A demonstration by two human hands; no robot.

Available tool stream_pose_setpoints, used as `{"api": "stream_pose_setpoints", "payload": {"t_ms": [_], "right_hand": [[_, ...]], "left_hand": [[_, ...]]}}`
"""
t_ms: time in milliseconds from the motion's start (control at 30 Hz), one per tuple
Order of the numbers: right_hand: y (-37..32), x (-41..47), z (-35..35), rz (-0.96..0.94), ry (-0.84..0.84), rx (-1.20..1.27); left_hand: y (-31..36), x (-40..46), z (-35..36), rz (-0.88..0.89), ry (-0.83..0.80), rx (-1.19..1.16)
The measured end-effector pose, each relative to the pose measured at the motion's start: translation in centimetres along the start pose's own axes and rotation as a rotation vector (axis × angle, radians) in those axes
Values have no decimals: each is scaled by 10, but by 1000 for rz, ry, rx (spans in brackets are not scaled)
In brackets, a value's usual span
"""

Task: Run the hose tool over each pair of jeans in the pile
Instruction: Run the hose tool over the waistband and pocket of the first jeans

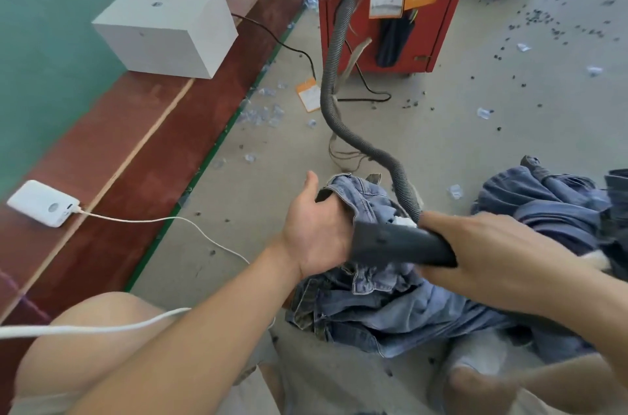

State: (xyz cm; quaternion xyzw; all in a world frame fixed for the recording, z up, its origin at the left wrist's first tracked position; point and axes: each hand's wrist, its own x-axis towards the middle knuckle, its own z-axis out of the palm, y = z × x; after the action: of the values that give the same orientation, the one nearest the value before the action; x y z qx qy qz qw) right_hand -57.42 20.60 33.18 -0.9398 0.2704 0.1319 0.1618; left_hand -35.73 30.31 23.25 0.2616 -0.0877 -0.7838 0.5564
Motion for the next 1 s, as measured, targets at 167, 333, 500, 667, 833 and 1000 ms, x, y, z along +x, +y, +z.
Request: {"api": "stream_pose_setpoints", "payload": {"t_ms": [167, 333, 500, 667, 833, 1000], "right_hand": [[15, 19, -7, 215, 315, 247], [47, 14, -18, 198, 299, 294], [51, 10, -12, 108, 81, 224], [54, 3, -11, 64, 35, 272], [39, 6, -8, -9, -23, 183], [25, 15, -6, 57, 169, 308]], "left_hand": [[-2, -3, 0, -1, 39, -55], [-6, -1, 4, 103, 358, 175], [-6, -4, 2, 202, 453, 480], [-3, -11, -4, 150, 317, 418], [-12, -17, 4, 104, 148, 376], [-4, -18, 7, 134, -22, 54]]}}
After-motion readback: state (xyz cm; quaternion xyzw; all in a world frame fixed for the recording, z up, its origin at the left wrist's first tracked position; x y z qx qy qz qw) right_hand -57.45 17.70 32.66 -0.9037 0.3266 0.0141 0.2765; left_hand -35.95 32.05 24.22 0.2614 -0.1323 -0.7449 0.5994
